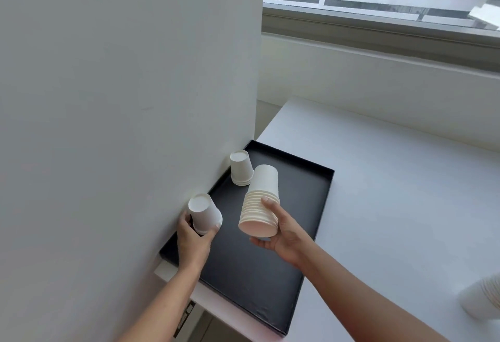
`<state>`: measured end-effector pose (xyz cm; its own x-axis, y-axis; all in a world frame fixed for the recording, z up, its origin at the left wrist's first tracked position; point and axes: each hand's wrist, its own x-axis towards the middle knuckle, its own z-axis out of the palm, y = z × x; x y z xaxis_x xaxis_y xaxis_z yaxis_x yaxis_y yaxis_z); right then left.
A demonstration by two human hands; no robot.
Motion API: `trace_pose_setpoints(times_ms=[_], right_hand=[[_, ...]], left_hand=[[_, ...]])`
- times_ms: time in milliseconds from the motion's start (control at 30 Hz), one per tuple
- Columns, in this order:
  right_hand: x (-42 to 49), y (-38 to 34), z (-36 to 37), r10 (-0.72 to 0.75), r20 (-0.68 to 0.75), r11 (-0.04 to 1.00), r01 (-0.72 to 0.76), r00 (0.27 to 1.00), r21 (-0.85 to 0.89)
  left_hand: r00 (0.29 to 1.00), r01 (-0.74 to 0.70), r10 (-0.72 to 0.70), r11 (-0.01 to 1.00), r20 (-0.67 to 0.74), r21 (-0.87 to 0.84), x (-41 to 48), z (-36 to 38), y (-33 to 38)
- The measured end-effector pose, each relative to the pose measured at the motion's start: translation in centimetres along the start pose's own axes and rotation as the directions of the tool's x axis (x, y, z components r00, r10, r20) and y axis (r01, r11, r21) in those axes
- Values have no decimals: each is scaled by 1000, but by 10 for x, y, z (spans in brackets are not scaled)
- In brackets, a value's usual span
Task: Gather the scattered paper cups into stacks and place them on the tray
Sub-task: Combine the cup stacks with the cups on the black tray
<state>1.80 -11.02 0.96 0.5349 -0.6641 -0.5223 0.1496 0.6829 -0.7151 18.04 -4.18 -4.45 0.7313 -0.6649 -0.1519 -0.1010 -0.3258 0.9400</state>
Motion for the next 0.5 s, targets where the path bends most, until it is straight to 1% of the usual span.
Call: trace_pose_setpoints(times_ms=[133,233,367,433,500], right_hand=[[12,-1,0,-25,-8,998,25,1000,53],[18,-2,0,-33,-18,999,34,999,31],[24,-6,1,-101,-7,991,101,995,88],[27,-6,2,-152,-38,986,154,988,61],[31,-3,3,-209,-111,978,210,972,-2]], left_hand=[[1000,9,-9,1000,26,-2,16,6,-5],[999,26,-27,999,24,25,25,10,-6],[999,15,-16,999,36,47,38,16,-8],[998,6,-9,998,55,56,42,19,-8],[996,0,-5,998,84,59,42,22,-8]])
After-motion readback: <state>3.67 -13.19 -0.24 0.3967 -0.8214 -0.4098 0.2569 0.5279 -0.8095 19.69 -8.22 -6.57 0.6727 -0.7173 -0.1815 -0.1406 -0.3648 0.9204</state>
